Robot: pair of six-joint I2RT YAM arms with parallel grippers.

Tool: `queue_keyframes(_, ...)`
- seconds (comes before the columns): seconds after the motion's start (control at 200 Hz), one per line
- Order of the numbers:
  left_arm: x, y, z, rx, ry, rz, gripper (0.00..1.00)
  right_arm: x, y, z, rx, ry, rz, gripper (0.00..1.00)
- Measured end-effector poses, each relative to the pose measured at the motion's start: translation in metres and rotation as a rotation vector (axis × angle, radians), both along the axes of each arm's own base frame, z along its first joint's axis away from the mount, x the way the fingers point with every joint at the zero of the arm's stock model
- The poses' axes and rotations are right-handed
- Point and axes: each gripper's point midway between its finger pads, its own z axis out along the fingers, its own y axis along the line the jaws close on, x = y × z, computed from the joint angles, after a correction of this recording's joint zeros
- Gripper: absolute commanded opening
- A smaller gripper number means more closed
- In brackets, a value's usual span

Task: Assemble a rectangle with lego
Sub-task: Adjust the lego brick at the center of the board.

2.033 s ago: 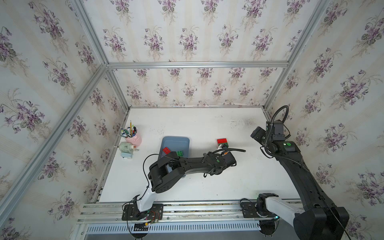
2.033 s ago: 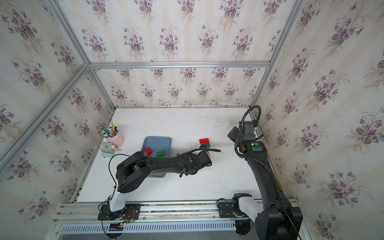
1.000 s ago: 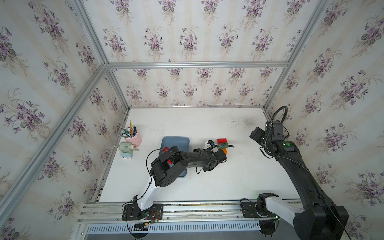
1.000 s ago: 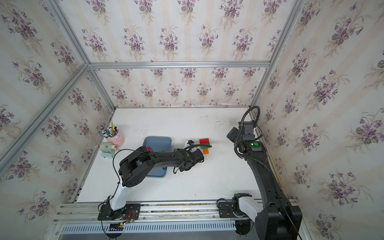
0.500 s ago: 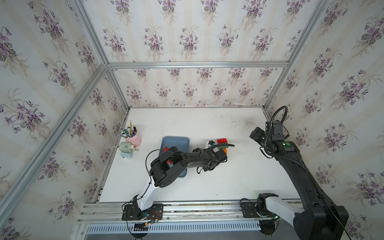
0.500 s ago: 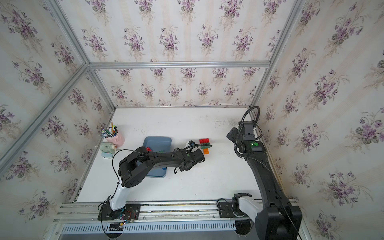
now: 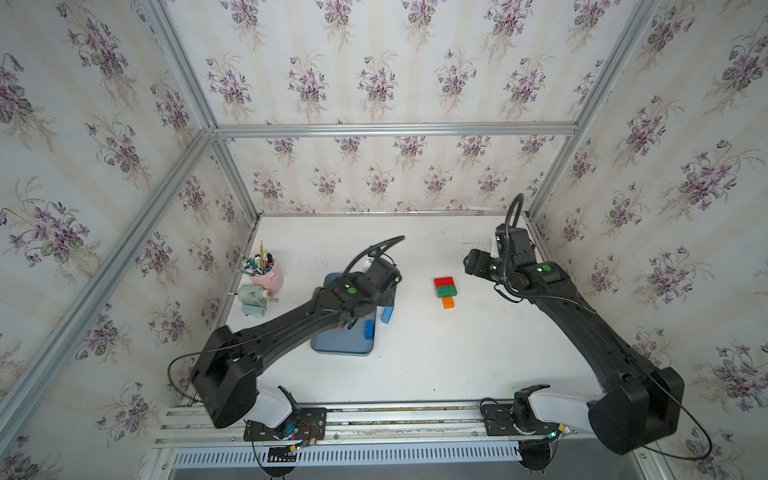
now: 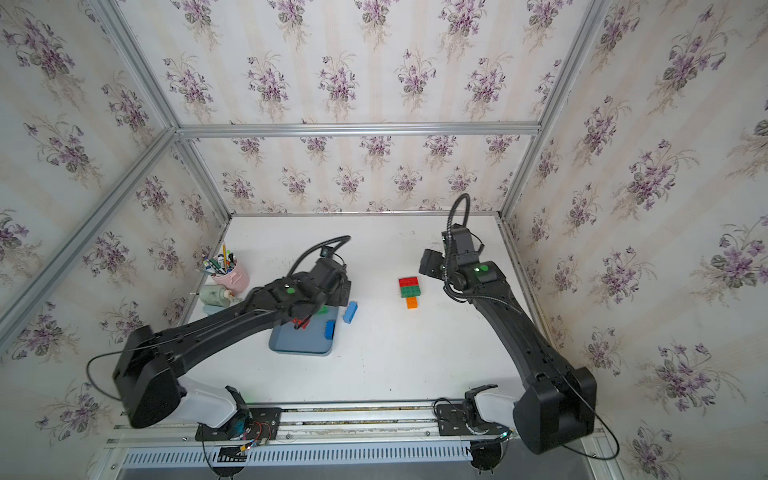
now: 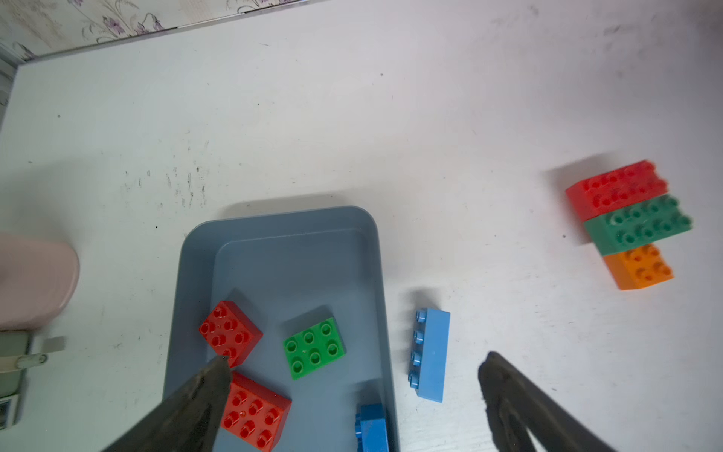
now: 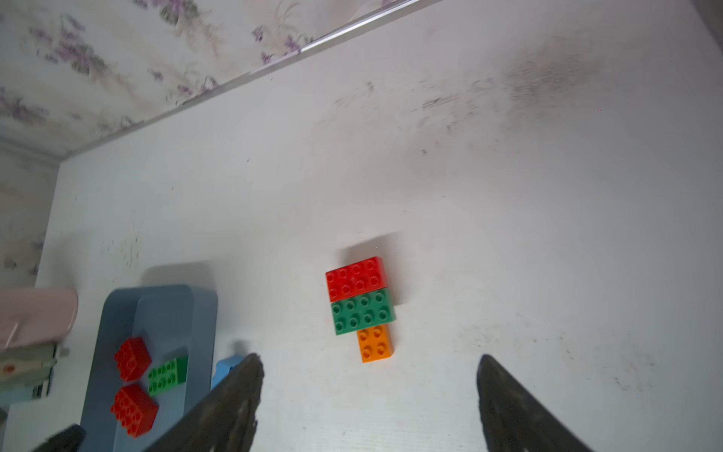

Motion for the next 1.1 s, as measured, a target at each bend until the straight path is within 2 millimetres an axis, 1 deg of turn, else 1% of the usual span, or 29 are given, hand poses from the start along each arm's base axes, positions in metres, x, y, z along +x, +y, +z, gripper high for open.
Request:
queue_keyframes(0.05, -0.007, 0.009, 0.012, -0.069, -0.006, -0.016, 1.0, 0.002, 0.027, -0.002, -0.025, 0.016, 0.096, 0.86)
queue_keyframes(0.095, -0.014, 0.012, 0.021, -0.124, -0.01, -0.045, 1.0, 0.001, 0.049, -0.004, -0.053, 0.033, 0.175, 0.86)
queue_keyframes(0.175, -0.026, 0.019, 0.036, -0.186, -0.031, -0.076, 1.0, -0.002, 0.098, -0.013, -0.118, 0.067, 0.341, 0.87)
queue_keyframes(0.23, -0.034, 0.026, 0.043, -0.218, -0.046, -0.089, 1.0, -0.011, 0.131, -0.026, -0.178, 0.1, 0.465, 0.89)
queue_keyframes(0.27, -0.04, 0.031, 0.045, -0.24, -0.049, -0.093, 1.0, -0.019, 0.147, -0.04, -0.229, 0.131, 0.542, 0.9)
queue_keyframes(0.31, -0.047, 0.039, 0.046, -0.256, -0.052, -0.088, 1.0, -0.028, 0.159, -0.055, -0.276, 0.162, 0.609, 0.91)
queue_keyframes(0.39, -0.06, 0.056, 0.043, -0.28, -0.054, -0.062, 1.0, -0.045, 0.169, -0.086, -0.356, 0.237, 0.711, 0.92)
queue_keyframes(0.445, -0.067, 0.066, 0.04, -0.299, -0.052, -0.04, 1.0, -0.052, 0.172, -0.102, -0.394, 0.282, 0.761, 0.92)
queue_keyframes(0.515, -0.074, 0.079, 0.034, -0.311, -0.046, -0.007, 1.0, -0.058, 0.182, -0.12, -0.43, 0.321, 0.82, 0.92)
queue_keyframes(0.579, -0.079, 0.086, 0.027, -0.311, -0.025, 0.013, 1.0, -0.062, 0.188, -0.135, -0.474, 0.344, 0.862, 0.92)
queue_keyframes(0.649, -0.081, 0.089, 0.023, -0.307, -0.01, 0.02, 1.0, -0.069, 0.198, -0.148, -0.506, 0.365, 0.917, 0.91)
queue_keyframes(0.784, -0.085, 0.086, 0.016, -0.31, 0.035, 0.012, 1.0, -0.083, 0.22, -0.156, -0.552, 0.342, 1.022, 0.92)
queue_keyframes(0.904, -0.086, 0.085, 0.018, -0.313, 0.041, 0.007, 1.0, -0.091, 0.234, -0.163, -0.607, 0.309, 1.096, 0.92)
queue_keyframes(0.964, -0.087, 0.085, 0.017, -0.314, 0.043, 0.006, 1.0, -0.088, 0.235, -0.167, -0.628, 0.297, 1.108, 0.92)
queue_keyframes(1.099, -0.089, 0.085, 0.017, -0.311, 0.054, 0.006, 1.0, -0.074, 0.234, -0.173, -0.687, 0.264, 1.098, 0.92)
